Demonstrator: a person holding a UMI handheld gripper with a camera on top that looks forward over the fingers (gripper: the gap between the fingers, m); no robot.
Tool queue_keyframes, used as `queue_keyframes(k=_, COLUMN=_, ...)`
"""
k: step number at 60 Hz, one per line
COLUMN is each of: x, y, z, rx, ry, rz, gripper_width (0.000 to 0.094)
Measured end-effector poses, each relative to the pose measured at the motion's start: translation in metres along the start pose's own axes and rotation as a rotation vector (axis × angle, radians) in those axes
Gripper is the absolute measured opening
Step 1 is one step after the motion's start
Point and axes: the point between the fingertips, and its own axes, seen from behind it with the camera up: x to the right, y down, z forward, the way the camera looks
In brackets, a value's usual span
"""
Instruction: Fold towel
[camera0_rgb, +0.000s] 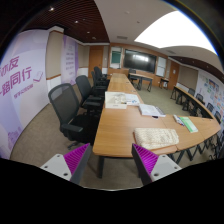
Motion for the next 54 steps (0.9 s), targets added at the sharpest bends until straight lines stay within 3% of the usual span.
queue_keyframes(k=24, x=0.088, y=0.060, z=0.069, rx=-0.088, ry=0.086, rz=0.053, gripper_width=0.0856)
queue_keyframes(k=38, x=0.156, y=0.057, z=0.205, rx=-0.048, ry=0.094, rz=0.010, gripper_width=0.0856)
queue_keyframes(k=49, x=0.185, y=0.076, z=0.312, rx=-0.103, ry=0.064, rz=-0.063, gripper_width=0.0847)
queue_keyframes(k=54, x=0.188, y=0.087, z=0.342, rx=-0.130, ry=0.034, rz=-0.067, gripper_width=0.0789)
